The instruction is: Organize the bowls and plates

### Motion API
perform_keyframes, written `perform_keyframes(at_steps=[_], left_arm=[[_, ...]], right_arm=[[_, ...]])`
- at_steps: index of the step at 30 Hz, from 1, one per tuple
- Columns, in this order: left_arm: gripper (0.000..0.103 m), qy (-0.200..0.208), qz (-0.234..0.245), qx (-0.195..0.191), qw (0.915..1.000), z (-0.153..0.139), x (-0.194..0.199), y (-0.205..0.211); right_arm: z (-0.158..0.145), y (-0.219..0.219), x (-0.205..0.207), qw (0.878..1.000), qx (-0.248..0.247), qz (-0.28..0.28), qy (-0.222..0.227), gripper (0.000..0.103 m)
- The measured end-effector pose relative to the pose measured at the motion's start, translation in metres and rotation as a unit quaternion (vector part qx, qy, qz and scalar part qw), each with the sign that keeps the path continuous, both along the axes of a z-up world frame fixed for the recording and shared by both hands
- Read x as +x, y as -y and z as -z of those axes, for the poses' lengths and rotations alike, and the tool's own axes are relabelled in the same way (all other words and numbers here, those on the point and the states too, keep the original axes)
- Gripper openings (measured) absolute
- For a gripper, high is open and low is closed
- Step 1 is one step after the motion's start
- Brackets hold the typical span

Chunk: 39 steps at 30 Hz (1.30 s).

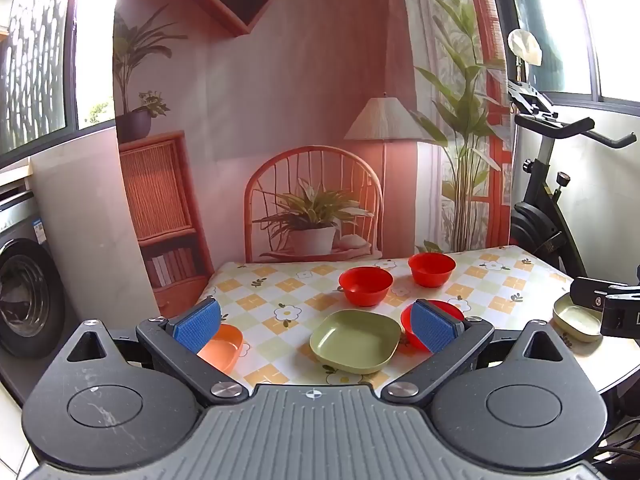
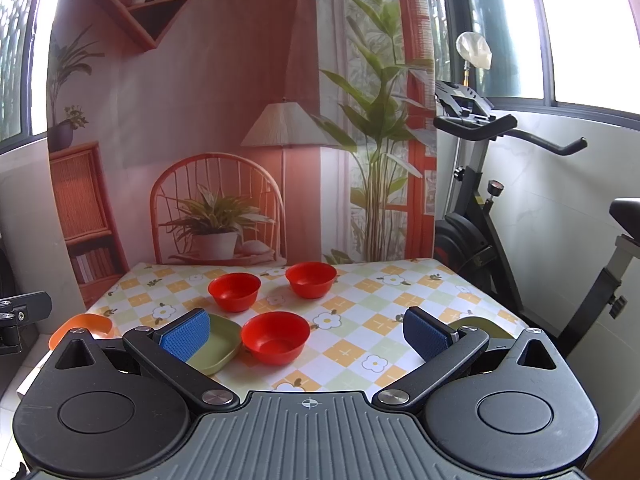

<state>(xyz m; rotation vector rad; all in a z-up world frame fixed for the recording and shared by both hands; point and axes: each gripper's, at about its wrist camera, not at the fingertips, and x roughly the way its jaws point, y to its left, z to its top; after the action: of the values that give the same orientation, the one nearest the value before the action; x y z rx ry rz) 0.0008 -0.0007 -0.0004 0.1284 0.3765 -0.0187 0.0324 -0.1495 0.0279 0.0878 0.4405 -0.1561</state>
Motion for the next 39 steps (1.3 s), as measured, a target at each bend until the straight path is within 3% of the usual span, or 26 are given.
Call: perform_keyframes(at_steps=[39], left_arm=[[0.102,0.005,0.0,-0.011,0.9999,-0.0014,-0.002,-0.0021]], right_arm=[[-0.002,0.0025,-0.0031,1.0,0.0,0.002,0.001,0.103]])
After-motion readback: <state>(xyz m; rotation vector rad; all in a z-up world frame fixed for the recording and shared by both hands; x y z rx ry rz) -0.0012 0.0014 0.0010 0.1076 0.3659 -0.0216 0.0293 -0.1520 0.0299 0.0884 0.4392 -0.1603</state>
